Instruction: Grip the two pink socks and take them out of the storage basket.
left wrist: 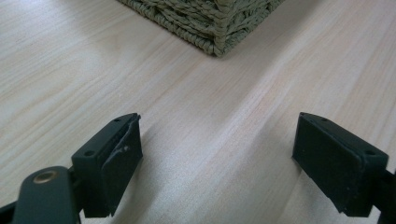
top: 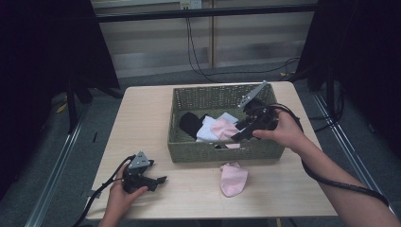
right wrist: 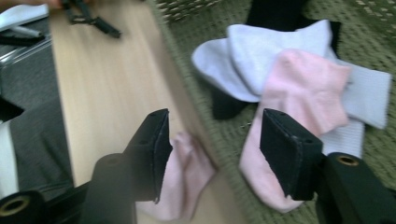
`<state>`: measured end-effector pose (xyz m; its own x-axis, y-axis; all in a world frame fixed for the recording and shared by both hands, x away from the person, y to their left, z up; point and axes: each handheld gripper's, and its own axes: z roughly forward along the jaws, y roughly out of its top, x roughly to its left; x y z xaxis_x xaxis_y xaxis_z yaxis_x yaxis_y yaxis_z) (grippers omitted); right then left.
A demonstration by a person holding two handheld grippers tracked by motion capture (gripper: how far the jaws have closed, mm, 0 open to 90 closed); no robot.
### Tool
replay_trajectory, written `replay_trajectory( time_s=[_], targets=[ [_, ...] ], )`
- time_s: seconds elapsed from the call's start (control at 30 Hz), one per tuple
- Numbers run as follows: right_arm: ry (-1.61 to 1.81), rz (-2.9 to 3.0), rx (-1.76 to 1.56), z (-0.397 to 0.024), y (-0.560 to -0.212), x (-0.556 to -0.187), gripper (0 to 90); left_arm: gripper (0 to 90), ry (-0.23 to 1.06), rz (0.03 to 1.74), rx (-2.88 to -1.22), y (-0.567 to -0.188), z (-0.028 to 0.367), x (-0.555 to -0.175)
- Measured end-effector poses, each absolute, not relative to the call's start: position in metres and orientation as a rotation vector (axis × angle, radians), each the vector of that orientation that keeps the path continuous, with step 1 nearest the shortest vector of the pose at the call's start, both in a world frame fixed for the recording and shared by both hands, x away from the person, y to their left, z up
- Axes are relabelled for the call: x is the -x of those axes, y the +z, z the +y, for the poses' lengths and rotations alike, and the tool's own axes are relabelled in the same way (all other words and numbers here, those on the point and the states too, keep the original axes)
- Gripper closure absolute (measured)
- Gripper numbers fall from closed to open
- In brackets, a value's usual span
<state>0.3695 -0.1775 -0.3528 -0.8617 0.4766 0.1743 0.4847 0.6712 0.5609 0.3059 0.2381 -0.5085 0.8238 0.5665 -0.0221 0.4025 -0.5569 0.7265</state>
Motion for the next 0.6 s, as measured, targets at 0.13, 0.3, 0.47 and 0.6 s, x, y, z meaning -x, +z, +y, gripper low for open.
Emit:
replay_trajectory(
  time_s=[0.13,0.3,0.47,0.6],
  targets=[
    [-0.975,-2.84,0.872,-0.179,-0.358,-0.38,37.2,15.1,0.275,0.705,-2.237,-0.508,0.238,-0.306],
    [-0.972,-2.852,0.929,-0.179,-0.365,-0.393,33.5,15.1,0.275,0.705,-2.237,-0.508,0.238,-0.306],
    [-0.958,-2.856,0.995,-0.179,-0.371,-0.404,30.6,15.1,0.275,0.705,-2.236,-0.508,0.238,-0.306],
    [-0.958,-2.859,1.038,-0.178,-0.379,-0.415,29.5,15.1,0.275,0.705,-2.237,-0.508,0.238,-0.306]
  ],
)
